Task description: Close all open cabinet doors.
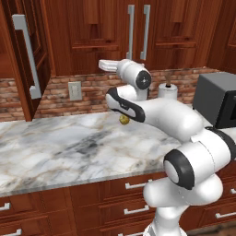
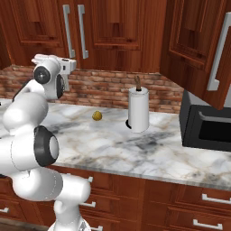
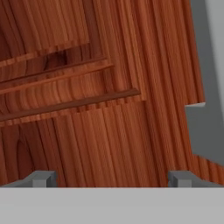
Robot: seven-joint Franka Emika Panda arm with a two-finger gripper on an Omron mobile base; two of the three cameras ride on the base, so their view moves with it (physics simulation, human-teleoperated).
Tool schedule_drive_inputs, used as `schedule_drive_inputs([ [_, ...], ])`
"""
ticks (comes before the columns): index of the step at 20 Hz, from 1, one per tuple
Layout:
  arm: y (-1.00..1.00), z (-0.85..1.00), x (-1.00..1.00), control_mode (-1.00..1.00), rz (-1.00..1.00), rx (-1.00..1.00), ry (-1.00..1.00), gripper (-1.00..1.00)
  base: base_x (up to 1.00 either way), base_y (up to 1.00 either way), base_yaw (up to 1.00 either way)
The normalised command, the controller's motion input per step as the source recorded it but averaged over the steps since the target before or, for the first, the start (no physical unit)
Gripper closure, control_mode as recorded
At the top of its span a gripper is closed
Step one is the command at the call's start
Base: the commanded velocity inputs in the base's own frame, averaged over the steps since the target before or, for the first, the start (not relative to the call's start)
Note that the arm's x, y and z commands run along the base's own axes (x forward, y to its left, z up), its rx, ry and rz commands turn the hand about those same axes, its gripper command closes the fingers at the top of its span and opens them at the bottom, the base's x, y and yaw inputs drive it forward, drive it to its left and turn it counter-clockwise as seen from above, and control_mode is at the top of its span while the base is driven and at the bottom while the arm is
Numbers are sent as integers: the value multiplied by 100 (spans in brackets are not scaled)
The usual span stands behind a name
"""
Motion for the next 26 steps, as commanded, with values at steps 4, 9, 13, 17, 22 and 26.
schedule_drive_inputs([
  [4,0,0,3,-100,1,0,3,-100,0,0,0],
  [9,0,0,-32,-100,0,0,0,-100,0,0,0],
  [13,0,0,-57,-100,0,-1,0,-100,0,0,0],
  [17,0,0,-77,-100,0,-2,0,-100,0,0,0],
  [22,2,4,-72,-100,0,-3,0,-100,0,0,0],
  [26,0,13,-69,-100,0,-1,0,-100,0,0,0],
])
